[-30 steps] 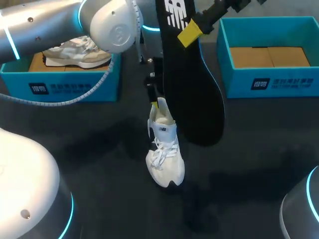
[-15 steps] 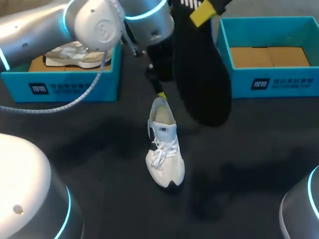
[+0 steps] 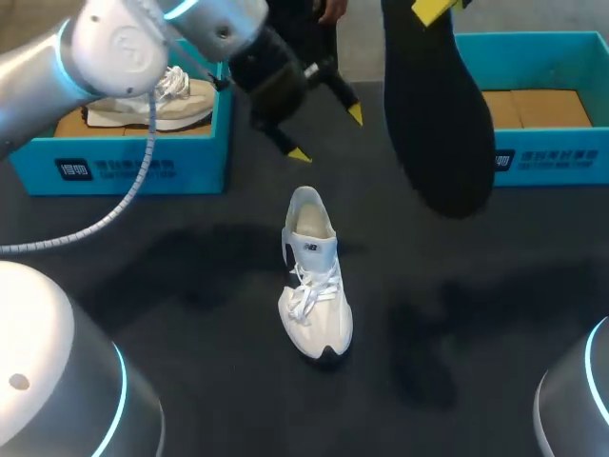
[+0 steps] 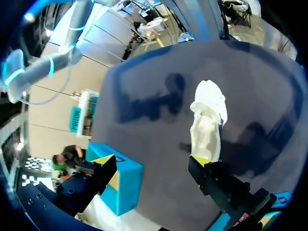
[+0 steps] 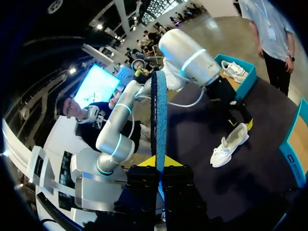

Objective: Take the shoe out of the shoebox, open the shoe tongue, remove and reinsert the insole, then place the shoe into the shoebox

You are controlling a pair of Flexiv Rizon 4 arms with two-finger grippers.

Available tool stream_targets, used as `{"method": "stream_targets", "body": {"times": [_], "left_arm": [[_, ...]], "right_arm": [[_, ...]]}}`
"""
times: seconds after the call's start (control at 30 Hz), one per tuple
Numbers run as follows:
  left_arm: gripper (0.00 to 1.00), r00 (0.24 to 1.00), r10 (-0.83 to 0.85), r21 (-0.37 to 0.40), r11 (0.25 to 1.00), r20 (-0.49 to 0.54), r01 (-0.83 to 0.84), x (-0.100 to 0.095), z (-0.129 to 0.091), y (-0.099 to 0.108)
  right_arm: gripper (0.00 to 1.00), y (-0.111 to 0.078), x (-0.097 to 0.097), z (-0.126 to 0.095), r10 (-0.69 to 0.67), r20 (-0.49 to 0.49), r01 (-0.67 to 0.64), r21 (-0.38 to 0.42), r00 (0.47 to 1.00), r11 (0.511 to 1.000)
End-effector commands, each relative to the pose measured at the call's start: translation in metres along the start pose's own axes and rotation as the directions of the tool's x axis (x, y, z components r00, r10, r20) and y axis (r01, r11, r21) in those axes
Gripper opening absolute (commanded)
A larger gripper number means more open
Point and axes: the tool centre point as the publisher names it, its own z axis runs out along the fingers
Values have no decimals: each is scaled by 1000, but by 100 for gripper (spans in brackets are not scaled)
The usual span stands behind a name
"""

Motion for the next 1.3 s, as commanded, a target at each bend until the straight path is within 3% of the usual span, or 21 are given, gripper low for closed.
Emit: {"method": "stream_targets", "body": {"times": [0.03, 0.57, 1.3], "left_arm": [[100, 958, 18, -14, 1000, 286, -15, 5, -19, -8], [100, 830, 86, -28, 996, 550, -85, -10, -51, -32], [100, 644, 174, -64, 980, 745, -190, -23, -80, -73]], "right_arm": [[0, 5, -17, -9, 46, -29, -46, 21, 999, 999], [0, 11, -63, -27, 255, -196, -266, -31, 947, 963], [0, 8, -129, -21, 449, -313, -453, 66, 837, 889]]}}
